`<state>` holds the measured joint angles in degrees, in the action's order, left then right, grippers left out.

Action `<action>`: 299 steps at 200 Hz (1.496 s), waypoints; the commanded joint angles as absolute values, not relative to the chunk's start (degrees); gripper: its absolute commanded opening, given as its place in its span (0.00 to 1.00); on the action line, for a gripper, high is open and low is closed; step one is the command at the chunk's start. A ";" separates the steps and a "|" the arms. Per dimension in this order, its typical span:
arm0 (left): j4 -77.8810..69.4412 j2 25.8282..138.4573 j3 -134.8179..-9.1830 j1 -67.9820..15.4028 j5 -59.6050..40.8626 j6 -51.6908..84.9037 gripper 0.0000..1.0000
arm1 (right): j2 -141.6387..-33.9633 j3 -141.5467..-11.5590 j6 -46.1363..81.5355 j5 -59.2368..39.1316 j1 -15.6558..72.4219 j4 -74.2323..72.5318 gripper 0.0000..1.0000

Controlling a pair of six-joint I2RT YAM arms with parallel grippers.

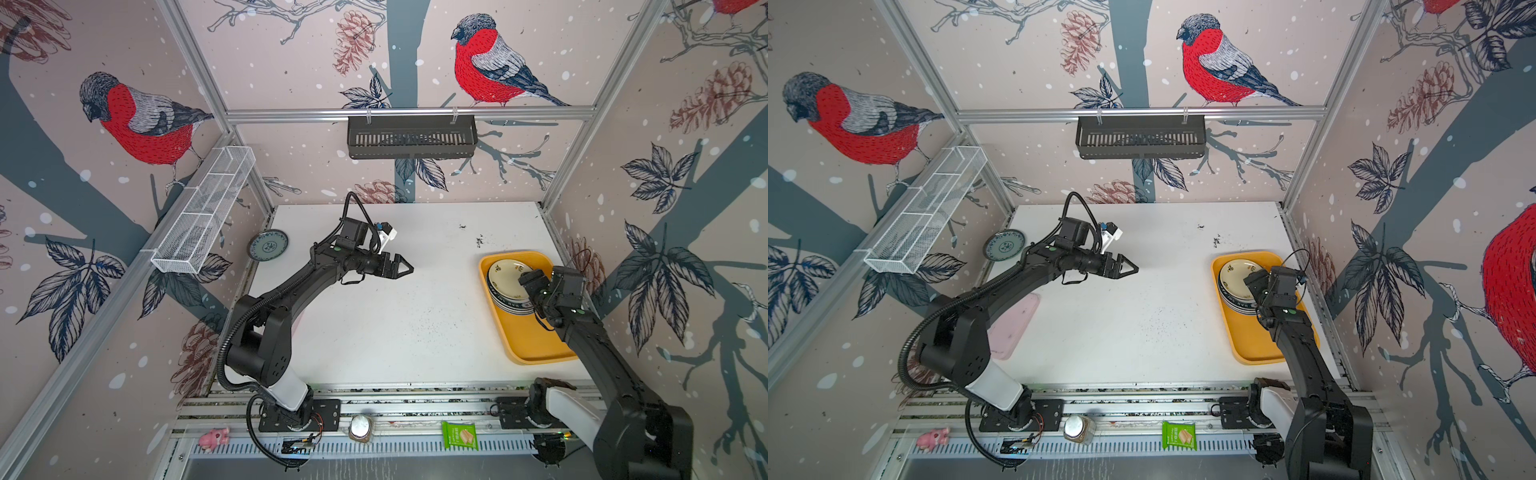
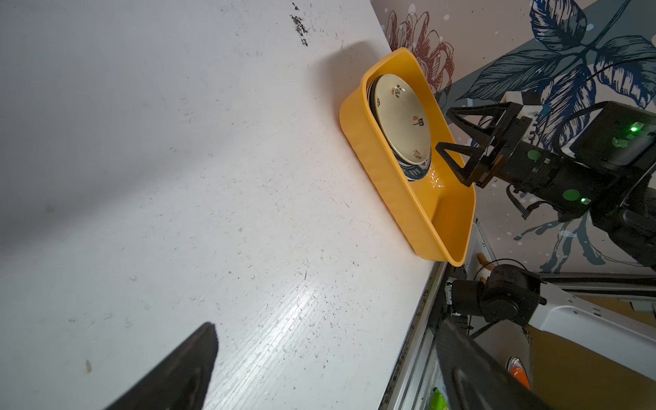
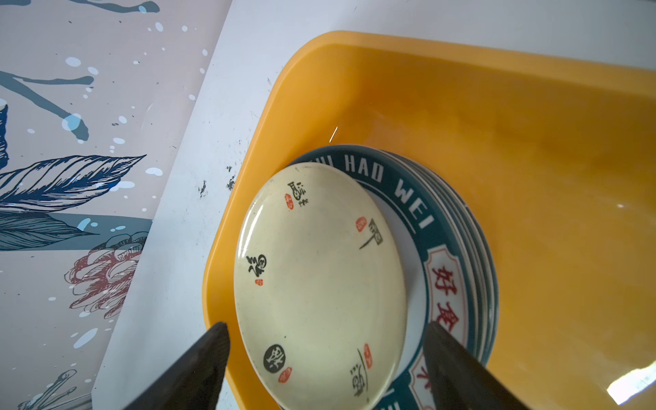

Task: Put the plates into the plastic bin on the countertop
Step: 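Open the right gripper to release the cream plate on the stack, then raise the right gripper out of the bin while the left moves to the blue-and-white plate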

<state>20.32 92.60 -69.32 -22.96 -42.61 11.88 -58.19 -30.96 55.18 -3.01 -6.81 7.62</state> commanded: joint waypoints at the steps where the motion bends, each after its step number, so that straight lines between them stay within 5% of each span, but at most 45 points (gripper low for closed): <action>1: 20.69 92.43 -69.54 -22.47 -40.69 12.21 0.96 | -57.32 -31.54 54.43 -2.57 -6.21 6.81 0.88; 91: 17.41 94.00 -67.57 -17.09 -33.86 19.23 0.96 | -56.93 -35.56 51.23 -3.69 0.79 0.65 1.00; 205: 6.52 96.46 -62.29 -4.56 -34.12 31.78 0.96 | -70.07 -43.07 44.70 -3.00 20.93 -13.06 1.00; 299: -1.15 91.36 -52.86 8.79 -22.85 42.10 0.96 | -84.90 -52.95 38.67 -4.95 33.46 -16.82 1.00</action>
